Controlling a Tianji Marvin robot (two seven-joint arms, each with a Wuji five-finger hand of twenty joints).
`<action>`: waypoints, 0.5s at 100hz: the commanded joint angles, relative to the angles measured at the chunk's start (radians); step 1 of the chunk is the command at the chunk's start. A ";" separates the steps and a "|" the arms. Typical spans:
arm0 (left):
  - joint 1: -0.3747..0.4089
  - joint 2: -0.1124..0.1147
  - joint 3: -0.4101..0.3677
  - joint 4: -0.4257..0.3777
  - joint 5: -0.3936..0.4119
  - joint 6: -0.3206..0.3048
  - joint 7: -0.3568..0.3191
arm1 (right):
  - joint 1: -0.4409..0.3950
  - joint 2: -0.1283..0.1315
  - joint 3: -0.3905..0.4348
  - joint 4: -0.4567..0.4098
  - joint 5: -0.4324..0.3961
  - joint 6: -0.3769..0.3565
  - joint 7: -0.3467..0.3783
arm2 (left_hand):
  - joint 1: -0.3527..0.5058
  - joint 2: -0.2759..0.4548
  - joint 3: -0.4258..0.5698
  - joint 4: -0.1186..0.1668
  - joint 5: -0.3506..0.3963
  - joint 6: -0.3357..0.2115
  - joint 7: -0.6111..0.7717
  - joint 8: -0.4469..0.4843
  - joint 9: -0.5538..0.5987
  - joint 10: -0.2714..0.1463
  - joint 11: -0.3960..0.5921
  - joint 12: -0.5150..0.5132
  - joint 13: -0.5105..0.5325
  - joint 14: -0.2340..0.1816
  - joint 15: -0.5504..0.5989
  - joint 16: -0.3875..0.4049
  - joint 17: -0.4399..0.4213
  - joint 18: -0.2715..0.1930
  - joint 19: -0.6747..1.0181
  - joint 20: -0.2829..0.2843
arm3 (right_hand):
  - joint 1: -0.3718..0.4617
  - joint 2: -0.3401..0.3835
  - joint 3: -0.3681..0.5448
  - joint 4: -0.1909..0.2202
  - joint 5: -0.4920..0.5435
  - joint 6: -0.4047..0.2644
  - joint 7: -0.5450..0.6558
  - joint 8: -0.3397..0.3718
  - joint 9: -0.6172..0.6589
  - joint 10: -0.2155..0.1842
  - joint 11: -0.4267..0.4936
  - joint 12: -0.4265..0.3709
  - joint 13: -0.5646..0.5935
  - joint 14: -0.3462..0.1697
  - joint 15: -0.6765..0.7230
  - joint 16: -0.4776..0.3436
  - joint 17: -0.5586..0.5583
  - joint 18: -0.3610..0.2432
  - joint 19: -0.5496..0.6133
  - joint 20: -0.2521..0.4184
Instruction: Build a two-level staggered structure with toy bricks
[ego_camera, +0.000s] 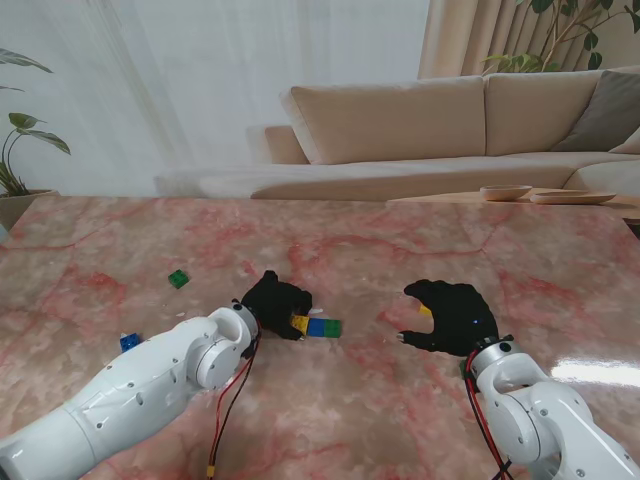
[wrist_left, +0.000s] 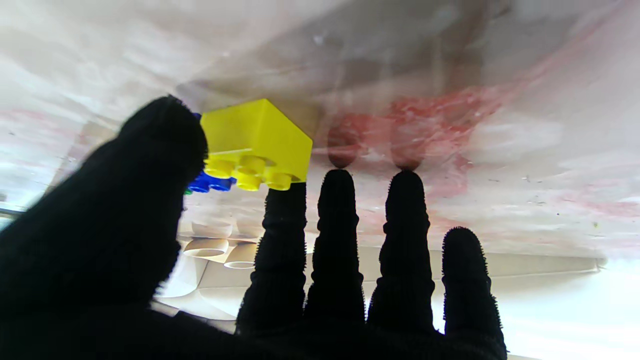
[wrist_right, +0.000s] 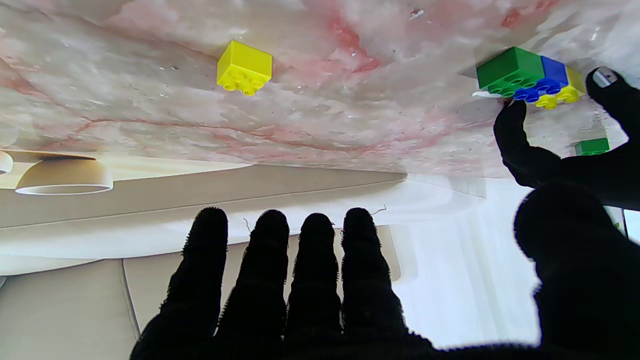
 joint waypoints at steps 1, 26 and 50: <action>0.019 0.004 -0.008 0.005 0.001 -0.014 0.005 | -0.010 -0.001 0.001 -0.002 0.000 0.004 0.012 | -0.067 -0.035 -0.029 0.024 -0.057 0.031 -0.039 -0.019 -0.051 0.013 -0.031 -0.025 -0.049 -0.004 -0.051 -0.033 -0.030 -0.015 -0.051 -0.005 | 0.009 -0.008 0.016 0.027 0.017 -0.006 -0.009 -0.009 -0.009 0.021 -0.019 -0.011 -0.040 0.013 -0.007 -0.011 -0.013 0.008 0.009 -0.002; 0.121 0.016 -0.155 -0.104 -0.022 -0.057 -0.007 | -0.014 -0.001 0.008 -0.020 -0.002 0.007 0.025 | -0.094 0.060 -0.232 0.049 -0.097 0.106 -0.327 -0.256 -0.207 0.041 -0.184 -0.201 -0.184 -0.023 -0.194 -0.176 -0.018 -0.063 -0.321 -0.069 | 0.003 -0.007 0.012 0.027 0.016 -0.005 -0.009 -0.009 -0.010 0.019 -0.019 -0.011 -0.039 0.012 -0.006 -0.011 -0.014 0.008 0.007 -0.002; 0.289 0.035 -0.378 -0.275 -0.063 -0.133 -0.055 | -0.007 0.001 0.024 -0.035 -0.010 0.016 0.063 | 0.022 0.385 -0.781 0.157 -0.091 0.133 -0.599 -0.444 -0.291 0.061 -0.290 -0.387 -0.282 -0.085 -0.341 -0.393 0.009 -0.151 -0.438 -0.251 | -0.002 -0.007 0.009 0.028 0.014 -0.003 -0.010 -0.009 -0.008 0.017 -0.019 -0.011 -0.032 0.011 -0.004 -0.010 -0.012 0.010 0.008 -0.002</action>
